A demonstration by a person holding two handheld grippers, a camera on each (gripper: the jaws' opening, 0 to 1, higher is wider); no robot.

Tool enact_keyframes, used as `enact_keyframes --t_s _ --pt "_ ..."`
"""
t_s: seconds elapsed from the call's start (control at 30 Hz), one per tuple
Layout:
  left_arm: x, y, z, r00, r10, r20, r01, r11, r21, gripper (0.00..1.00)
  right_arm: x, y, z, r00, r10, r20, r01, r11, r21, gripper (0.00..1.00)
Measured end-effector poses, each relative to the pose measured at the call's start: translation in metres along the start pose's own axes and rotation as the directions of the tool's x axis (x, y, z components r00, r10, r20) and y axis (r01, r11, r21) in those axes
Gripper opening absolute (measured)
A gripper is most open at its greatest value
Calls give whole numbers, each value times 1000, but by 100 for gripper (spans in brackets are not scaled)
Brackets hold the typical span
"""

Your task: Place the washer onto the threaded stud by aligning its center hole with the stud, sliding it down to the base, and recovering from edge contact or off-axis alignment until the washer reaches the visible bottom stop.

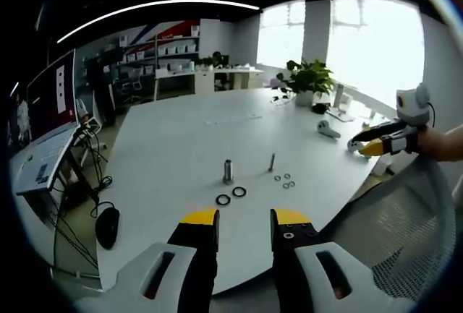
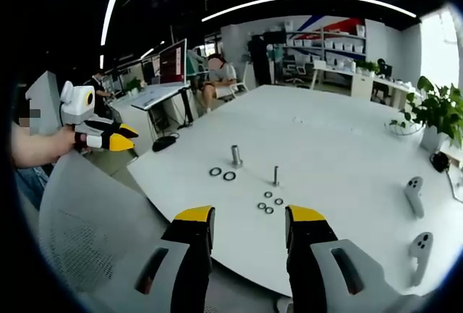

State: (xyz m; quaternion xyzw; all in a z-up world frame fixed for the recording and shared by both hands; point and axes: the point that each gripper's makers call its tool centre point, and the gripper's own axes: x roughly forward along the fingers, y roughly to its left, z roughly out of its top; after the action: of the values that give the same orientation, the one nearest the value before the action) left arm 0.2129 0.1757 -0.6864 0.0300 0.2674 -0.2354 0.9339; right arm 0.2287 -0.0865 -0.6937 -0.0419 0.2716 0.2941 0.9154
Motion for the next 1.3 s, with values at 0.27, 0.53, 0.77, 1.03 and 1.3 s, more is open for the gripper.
enact_keyframes --t_s 0.27,0.53,0.77,1.03,1.3 --pt "1 1 -1 1000 6 -3 -6 1000 -1 26 1 0 -2 1000 4 -10 -4 1000 5 41" --pt "1 1 -3 1000 8 -14 -8 1000 -3 26 0 1 -2 1000 5 -10 -5 1000 1 41" --pt "2 2 -5 1000 12 -25 -12 1000 -8 26 0 1 -1 1000 4 -2 -4 1000 5 41" --pt "1 3 -8 999 21 -34 -21 1000 -9 26 0 3 -1 1000 11 -1 -11 1000 1 41" --pt "2 3 -12 998 22 -58 -22 1000 -9 26 -1 3 1 1000 13 8 -13 1000 6 41"
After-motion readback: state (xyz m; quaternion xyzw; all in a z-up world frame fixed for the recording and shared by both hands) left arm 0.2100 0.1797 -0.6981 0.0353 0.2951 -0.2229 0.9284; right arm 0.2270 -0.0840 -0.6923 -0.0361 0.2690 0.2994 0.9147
